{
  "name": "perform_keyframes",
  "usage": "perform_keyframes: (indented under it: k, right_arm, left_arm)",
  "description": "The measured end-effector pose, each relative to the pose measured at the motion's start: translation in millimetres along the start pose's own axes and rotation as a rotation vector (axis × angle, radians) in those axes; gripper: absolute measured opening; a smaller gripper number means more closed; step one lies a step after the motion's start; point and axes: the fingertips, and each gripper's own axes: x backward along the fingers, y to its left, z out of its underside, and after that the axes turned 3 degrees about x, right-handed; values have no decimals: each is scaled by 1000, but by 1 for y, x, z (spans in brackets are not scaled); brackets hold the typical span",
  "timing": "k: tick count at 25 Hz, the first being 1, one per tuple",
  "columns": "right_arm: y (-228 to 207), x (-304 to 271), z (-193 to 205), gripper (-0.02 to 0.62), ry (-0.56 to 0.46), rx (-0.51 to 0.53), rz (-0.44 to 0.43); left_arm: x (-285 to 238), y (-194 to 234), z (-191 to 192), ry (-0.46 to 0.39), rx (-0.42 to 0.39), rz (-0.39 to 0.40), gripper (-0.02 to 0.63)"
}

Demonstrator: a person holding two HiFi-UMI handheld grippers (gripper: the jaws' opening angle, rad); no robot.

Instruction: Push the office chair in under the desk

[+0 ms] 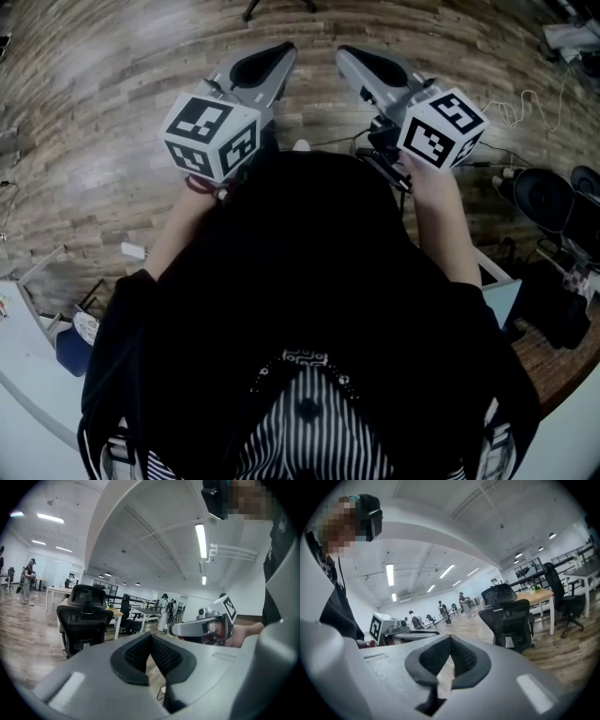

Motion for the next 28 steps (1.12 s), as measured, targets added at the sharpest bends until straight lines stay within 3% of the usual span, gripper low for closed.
perform_keyframes:
  k: [5,9,13,18,22,28]
  right_arm:
    - [-12,-4,4,-2,-8,-25,19]
    - [-16,-5,7,-2,-2,-20,23]
    - [-23,-11,11,-2,27,-10,18]
    - [-71,-66,-24,-2,32,-17,42]
    - [-94,-94,-34,-2,42,-32,44]
    - [-118,-141,-63,-2,24,-51,52]
  left_arm:
    - [-6,12,4,1,5,-15,2]
    - [-8,26,4,30,-79,-50,0]
    - [-13,41,1,38,-75,-39,0]
    - [-58,93,-32,-1,-13,8,2]
    - [-79,122,-40,31,-39,50,3]
    - [-101,170,-67,13,-33,76,2]
